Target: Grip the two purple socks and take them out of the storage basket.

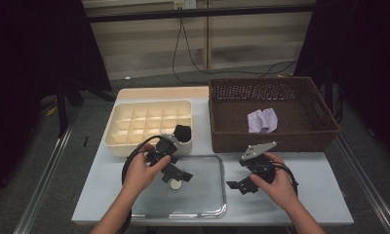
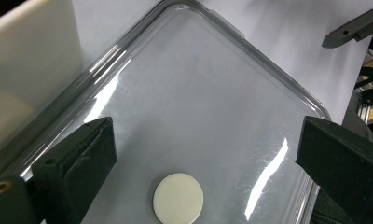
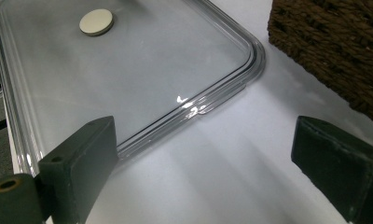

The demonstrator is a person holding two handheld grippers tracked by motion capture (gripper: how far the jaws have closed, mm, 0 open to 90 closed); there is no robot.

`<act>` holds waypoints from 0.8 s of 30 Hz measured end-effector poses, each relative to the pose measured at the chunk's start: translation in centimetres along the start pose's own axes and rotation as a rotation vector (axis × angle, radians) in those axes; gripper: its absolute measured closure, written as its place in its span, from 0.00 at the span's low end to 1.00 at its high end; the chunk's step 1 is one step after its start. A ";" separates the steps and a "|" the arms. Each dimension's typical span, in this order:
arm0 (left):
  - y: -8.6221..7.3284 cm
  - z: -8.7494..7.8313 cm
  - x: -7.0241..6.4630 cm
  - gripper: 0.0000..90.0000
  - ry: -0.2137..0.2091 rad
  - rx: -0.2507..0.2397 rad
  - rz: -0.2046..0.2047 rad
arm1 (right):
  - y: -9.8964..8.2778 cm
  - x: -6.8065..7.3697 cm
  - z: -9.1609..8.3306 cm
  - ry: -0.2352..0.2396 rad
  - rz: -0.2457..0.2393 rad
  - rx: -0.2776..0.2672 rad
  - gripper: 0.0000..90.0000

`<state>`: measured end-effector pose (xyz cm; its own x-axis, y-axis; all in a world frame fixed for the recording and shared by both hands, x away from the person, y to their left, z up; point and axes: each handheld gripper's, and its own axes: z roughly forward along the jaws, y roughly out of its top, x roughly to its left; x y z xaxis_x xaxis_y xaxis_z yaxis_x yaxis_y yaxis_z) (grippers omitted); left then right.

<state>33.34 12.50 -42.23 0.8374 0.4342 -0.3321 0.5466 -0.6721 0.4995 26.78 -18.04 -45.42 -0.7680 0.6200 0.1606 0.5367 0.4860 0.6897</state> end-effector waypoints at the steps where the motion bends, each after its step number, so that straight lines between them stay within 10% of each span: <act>1: 0.0 0.0 0.0 0.05 0.001 -0.003 0.000 | 0.0 0.0 0.1 0.005 -0.002 -0.002 0.08; 24: -0.2 0.2 0.1 0.05 -0.006 -0.015 0.019 | 2.2 -1.1 -2.2 0.035 -0.002 0.022 0.08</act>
<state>33.33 12.57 -42.51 0.8477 0.4174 -0.3273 0.5305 -0.6712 0.5178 28.02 -18.98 -42.52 -0.7808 0.5969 0.1842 0.5423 0.5014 0.6742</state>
